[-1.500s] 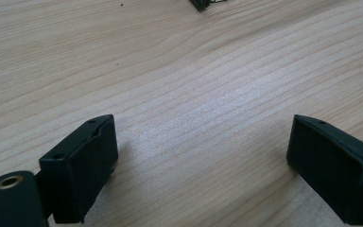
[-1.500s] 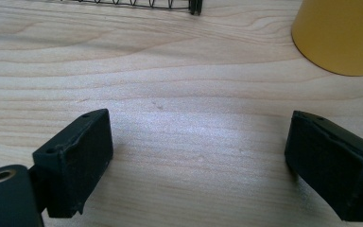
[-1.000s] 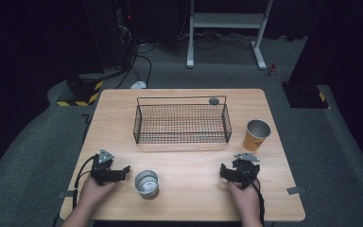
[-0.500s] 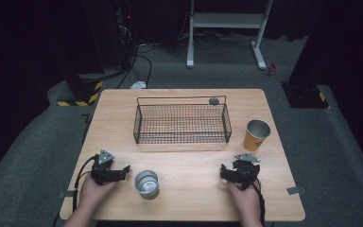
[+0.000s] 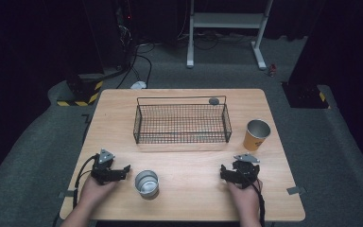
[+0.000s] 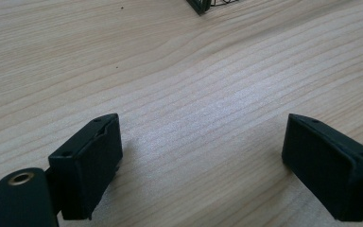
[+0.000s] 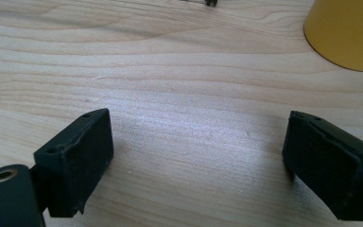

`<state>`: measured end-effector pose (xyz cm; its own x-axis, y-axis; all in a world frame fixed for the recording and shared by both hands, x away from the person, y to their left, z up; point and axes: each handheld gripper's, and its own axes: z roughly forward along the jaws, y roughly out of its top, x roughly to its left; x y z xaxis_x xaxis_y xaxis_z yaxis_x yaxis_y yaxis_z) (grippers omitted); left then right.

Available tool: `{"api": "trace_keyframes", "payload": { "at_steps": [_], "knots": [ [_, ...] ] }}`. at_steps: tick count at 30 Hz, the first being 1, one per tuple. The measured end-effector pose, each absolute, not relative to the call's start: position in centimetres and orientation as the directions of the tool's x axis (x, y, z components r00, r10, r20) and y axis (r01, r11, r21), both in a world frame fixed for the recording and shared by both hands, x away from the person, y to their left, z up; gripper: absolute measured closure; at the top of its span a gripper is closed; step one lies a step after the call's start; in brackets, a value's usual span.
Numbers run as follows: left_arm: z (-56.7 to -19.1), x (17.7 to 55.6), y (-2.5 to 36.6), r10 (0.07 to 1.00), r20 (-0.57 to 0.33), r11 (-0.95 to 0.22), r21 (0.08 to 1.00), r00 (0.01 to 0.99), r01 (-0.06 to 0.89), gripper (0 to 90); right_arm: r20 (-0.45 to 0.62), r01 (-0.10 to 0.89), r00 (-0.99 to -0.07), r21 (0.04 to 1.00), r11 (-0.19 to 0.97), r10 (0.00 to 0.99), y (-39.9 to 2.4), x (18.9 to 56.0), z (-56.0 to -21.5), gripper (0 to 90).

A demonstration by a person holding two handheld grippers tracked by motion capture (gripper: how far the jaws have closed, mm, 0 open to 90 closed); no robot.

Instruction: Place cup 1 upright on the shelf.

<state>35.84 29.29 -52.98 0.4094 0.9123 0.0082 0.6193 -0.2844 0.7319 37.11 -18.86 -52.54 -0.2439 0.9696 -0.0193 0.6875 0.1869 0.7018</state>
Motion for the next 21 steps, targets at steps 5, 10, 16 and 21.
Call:
{"api": "trace_keyframes", "payload": {
  "at_steps": [5, 10, 16, 21],
  "knots": [
    [-52.98, 35.84, 29.29, 0.912, 0.008, -0.285, 0.732, 0.41, 0.62, 13.3, -0.01, 0.684, -0.251, 0.706, 0.185, 0.968, -18.91, 36.98, -52.48, 12.7],
    [-52.99, 35.84, 29.26, 0.913, 0.005, -0.28, 0.734, 0.407, 0.619, 13.3, -0.025, 0.664, -0.265, 0.72, 0.201, 0.964, -18.98, 36.81, -52.39, 13.2],
    [-52.98, 35.79, 29.29, 0.916, 0.008, -0.278, 0.734, 0.401, 0.62, 13.4, -0.022, 0.641, -0.277, 0.741, 0.201, 0.961, -19.09, 36.75, -51.97, 13.7],
    [-52.96, 35.59, 29.13, 0.93, 0.011, -0.257, 0.733, 0.366, 0.63, 13.8, -0.024, 0.616, -0.298, 0.758, 0.212, 0.954, -19.15, 36.67, -51.74, 13.8]
  ]
}}
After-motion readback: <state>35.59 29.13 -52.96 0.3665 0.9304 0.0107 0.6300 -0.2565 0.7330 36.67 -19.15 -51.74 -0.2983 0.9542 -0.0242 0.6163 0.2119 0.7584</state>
